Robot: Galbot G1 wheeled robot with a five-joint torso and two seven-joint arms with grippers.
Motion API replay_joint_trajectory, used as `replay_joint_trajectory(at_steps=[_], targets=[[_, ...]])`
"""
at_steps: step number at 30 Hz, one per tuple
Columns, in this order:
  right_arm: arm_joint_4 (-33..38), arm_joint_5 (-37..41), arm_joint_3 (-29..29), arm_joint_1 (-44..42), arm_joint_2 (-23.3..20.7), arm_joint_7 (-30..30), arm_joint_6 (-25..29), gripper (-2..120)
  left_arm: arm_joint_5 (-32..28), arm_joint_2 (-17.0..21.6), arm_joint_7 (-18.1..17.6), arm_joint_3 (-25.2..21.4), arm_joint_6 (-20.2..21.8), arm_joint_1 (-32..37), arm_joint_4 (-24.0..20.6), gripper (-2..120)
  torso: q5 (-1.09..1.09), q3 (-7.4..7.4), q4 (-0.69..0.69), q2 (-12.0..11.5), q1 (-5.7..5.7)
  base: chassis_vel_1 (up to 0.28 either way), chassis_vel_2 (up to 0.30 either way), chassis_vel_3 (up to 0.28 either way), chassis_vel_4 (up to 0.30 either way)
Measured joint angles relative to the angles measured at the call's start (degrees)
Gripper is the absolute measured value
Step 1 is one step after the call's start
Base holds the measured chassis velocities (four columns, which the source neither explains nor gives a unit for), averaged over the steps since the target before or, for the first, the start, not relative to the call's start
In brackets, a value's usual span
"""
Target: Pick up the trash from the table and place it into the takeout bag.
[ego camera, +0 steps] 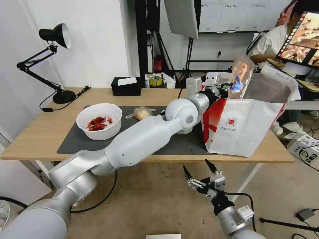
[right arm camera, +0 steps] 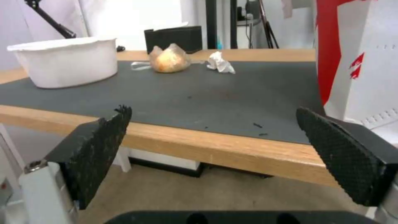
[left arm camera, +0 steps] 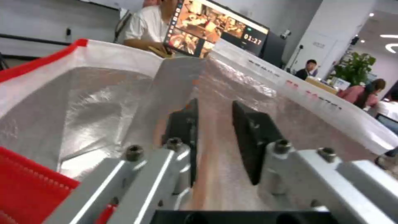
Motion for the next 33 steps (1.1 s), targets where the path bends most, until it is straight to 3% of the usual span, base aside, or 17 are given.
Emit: replay_joint_trajectory(at_steps=[2,7,10,12,14,17,18,21,22,25,30,33], targets=[[0.0,0.0,-0.12,0.0,0.0,0.03,-0.02,100,-0.77,-0.21,-0.09,-0.07,0.05,-0.03,-0.05,41,0.0,0.0,0.0,0.0,0.0,0.0,0.0,0.0,0.0],[0.19,0.01,-0.15,-0.13,-0.03,0.06,-0.05,100,-1.12,0.01,-0.22,-0.63,-0.65,0.09,-0.96,56,0.0,0.0,-0.01,0.0,0.0,0.0,0.0,0.0,0.0],[0.52,0.05,-0.16,-0.27,-0.11,0.06,-0.07,100,-0.86,1.38,-0.3,-0.63,-2.86,0.33,-2.22,66,0.0,0.0,-0.01,0.0,0.0,0.0,0.0,0.0,0.0],[0.79,0.11,-0.1,-0.29,-0.2,0.06,-0.08,100,1.33,4.34,-0.29,-0.62,-4.54,0.84,-4.63,78,-0.01,0.0,0.0,0.0,0.0,0.0,0.0,0.0,0.0],[0.84,0.13,-0.05,-0.28,-0.21,0.06,-0.08,100,2.46,5.54,-0.26,-0.62,-4.94,1.13,-5.47,81,0.0,0.0,-0.01,0.0,0.0,0.0,0.0,0.0,0.0],[1.04,0.15,0.37,-0.26,-0.2,0.08,-0.07,100,10.47,11.89,1.06,-1.23,-7.8,3.99,-8.92,97,-0.02,0.0,0.01,0.0,0.0,0.0,0.0,0.0,0.0],[1.04,0.15,0.37,-0.26,-0.2,0.08,-0.07,100,10.47,11.89,1.06,-1.23,-7.8,3.99,-8.92,97,-0.02,0.0,0.01,0.0,0.0,0.0,0.0,0.0,0.0],[1.21,-0.02,0.73,-0.27,-0.21,0.16,0.33,100,21.82,17.39,3.26,-3.78,-10.47,8.43,-11.35,107,-0.02,-0.01,0.0,0.0,0.0,0.0,0.0,0.0,0.0],[1.21,-0.02,0.73,-0.27,-0.21,0.16,0.33,100,21.82,17.39,3.26,-3.78,-10.47,8.43,-11.35,107,-0.02,-0.01,0.0,0.0,0.0,0.0,0.0,0.0,0.0],[1.18,-0.25,0.78,0.12,-0.35,0.22,0.8,100,35.85,24.16,8.21,-8.31,-13.91,15.3,-12.86,112,-0.02,0.0,-0.01,0.0,0.0,0.0,0.0,0.0,0.0],[0.94,-0.27,0.79,0.66,-0.58,0.3,1.01,100,40.71,28.32,9.91,-13.43,-15.23,23.93,-15.26,114,-0.05,0.0,0.02,0.0,0.0,0.0,0.0,0.0,0.0],[0.74,-0.23,0.79,1.19,-0.78,0.33,1.2,100,43.76,30.72,10.83,-19.51,-16.12,32.76,-19.07,114,-0.03,-0.01,0.01,0.0,0.0,0.0,0.0,0.0,0.0]])
